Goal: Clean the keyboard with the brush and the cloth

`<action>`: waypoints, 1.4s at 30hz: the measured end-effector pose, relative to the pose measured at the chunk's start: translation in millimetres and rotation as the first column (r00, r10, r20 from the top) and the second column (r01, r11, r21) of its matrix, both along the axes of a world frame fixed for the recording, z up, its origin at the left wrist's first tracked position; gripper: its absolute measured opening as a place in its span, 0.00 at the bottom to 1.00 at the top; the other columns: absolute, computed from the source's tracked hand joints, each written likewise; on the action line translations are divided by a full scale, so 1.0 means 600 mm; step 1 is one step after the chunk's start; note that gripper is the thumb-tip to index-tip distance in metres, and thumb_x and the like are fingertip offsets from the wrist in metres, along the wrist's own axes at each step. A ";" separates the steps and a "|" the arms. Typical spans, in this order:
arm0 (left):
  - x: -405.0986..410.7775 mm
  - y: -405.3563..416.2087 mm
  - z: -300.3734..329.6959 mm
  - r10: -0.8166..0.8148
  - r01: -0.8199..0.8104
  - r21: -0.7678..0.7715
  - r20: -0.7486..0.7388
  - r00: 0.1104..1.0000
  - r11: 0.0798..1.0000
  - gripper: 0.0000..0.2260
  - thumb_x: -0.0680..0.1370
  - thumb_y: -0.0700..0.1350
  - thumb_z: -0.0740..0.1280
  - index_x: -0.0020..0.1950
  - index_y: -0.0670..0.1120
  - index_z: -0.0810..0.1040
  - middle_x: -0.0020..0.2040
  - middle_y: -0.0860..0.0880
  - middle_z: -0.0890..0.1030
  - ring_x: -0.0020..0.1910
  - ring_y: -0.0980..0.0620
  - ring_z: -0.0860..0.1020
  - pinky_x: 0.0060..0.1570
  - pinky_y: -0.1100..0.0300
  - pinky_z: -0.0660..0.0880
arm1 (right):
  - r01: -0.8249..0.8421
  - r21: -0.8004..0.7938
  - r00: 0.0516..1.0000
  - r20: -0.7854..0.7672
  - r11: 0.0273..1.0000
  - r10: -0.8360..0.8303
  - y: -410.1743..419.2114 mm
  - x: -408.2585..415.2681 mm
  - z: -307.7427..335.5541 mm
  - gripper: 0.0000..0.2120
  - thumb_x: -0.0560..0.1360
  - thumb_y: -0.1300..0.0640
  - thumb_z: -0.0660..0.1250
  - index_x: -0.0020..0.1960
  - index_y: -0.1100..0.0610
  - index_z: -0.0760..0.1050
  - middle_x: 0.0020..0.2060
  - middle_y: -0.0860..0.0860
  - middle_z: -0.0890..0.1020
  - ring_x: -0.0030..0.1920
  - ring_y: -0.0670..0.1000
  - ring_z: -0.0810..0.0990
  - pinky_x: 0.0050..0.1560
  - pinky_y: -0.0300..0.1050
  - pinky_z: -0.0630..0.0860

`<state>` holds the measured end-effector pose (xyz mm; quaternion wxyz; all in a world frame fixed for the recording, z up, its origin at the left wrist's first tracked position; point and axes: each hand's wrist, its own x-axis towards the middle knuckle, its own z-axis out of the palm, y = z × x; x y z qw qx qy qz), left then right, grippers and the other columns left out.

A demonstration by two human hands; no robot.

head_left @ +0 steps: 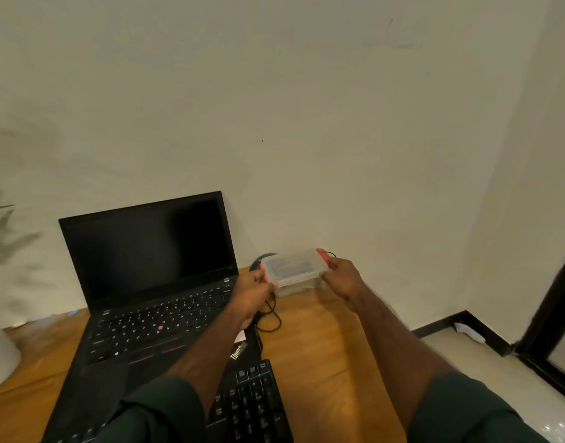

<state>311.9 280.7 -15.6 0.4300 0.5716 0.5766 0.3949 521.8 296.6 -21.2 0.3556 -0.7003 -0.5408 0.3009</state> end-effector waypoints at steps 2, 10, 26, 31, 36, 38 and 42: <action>-0.011 -0.004 -0.003 0.012 -0.011 0.020 -0.060 0.998 1.000 0.11 0.76 0.36 0.70 0.56 0.46 0.83 0.49 0.45 0.85 0.46 0.52 0.82 0.48 0.50 0.81 | 0.036 0.039 0.999 0.020 0.999 -0.037 -0.013 -0.003 0.002 0.20 0.76 0.63 0.66 0.67 0.56 0.78 0.61 0.57 0.82 0.62 0.60 0.79 0.63 0.48 0.74; -0.063 -0.059 0.018 0.093 -0.052 0.165 -0.253 0.963 0.985 0.02 0.77 0.38 0.70 0.46 0.42 0.83 0.38 0.44 0.85 0.39 0.50 0.85 0.35 0.60 0.81 | 0.033 0.245 0.997 0.056 0.969 -0.048 -0.067 -0.041 0.004 0.17 0.76 0.61 0.67 0.65 0.55 0.77 0.61 0.53 0.81 0.58 0.54 0.80 0.59 0.45 0.75; -0.233 -0.338 0.081 0.154 0.021 0.329 -0.497 0.854 0.944 0.06 0.78 0.42 0.70 0.40 0.46 0.82 0.33 0.50 0.84 0.31 0.59 0.83 0.38 0.63 0.79 | -0.313 0.346 0.909 0.380 0.885 0.173 -0.313 -0.181 0.055 0.06 0.75 0.59 0.67 0.51 0.53 0.80 0.47 0.51 0.83 0.47 0.52 0.80 0.50 0.51 0.80; -0.260 -0.398 0.082 0.203 -0.015 0.368 -0.479 0.854 0.930 0.05 0.78 0.43 0.71 0.43 0.44 0.83 0.36 0.49 0.84 0.32 0.58 0.83 0.39 0.63 0.80 | -0.343 0.333 0.880 0.441 0.878 0.177 -0.363 -0.202 0.057 0.05 0.76 0.58 0.68 0.51 0.53 0.80 0.45 0.50 0.82 0.45 0.49 0.80 0.48 0.51 0.81; -0.276 -0.399 0.072 0.196 0.008 0.373 -0.504 0.841 0.928 0.05 0.78 0.43 0.71 0.43 0.45 0.84 0.36 0.49 0.84 0.34 0.57 0.83 0.42 0.60 0.81 | -0.364 0.314 0.857 0.482 0.877 0.184 -0.354 -0.212 0.052 0.04 0.77 0.57 0.69 0.51 0.51 0.79 0.42 0.48 0.81 0.43 0.48 0.80 0.47 0.51 0.82; -0.281 -0.389 0.069 0.192 0.011 0.372 -0.505 0.842 0.928 0.05 0.78 0.43 0.71 0.45 0.44 0.84 0.38 0.49 0.84 0.37 0.56 0.83 0.44 0.58 0.82 | -0.370 0.284 0.852 0.484 0.884 0.201 -0.339 -0.219 0.052 0.04 0.77 0.56 0.69 0.51 0.50 0.78 0.42 0.47 0.81 0.44 0.48 0.80 0.48 0.51 0.82; -0.293 -0.343 0.076 0.197 -0.005 0.357 -0.504 0.841 0.934 0.05 0.78 0.43 0.70 0.45 0.44 0.83 0.39 0.49 0.83 0.40 0.53 0.82 0.42 0.59 0.79 | -0.392 0.291 0.847 0.483 0.872 0.220 -0.290 -0.240 0.057 0.04 0.78 0.55 0.68 0.53 0.51 0.78 0.43 0.49 0.82 0.44 0.49 0.80 0.49 0.51 0.82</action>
